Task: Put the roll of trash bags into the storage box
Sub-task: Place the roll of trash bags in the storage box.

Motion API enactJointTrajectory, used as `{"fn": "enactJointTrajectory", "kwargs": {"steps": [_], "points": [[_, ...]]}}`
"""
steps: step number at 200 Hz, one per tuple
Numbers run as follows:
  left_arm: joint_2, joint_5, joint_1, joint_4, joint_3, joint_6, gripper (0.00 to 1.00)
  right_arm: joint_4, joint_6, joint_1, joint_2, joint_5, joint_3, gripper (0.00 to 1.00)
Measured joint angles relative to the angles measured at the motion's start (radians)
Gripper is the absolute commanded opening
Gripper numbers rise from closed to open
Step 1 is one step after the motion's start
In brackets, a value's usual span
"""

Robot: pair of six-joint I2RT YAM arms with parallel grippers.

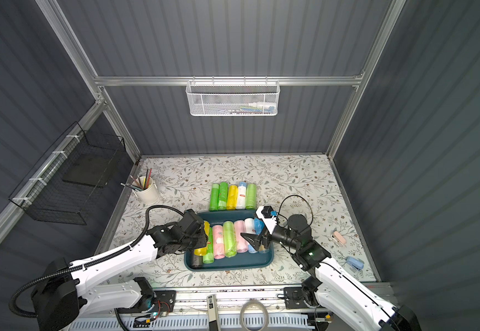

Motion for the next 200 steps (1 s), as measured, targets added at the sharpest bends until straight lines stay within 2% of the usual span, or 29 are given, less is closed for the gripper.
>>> {"fn": "enactJointTrajectory", "kwargs": {"steps": [200], "points": [[0.005,-0.017,-0.002,0.002,-0.011,0.001,0.56,0.0,0.0,0.006,0.016,-0.003,0.0,0.99]]}}
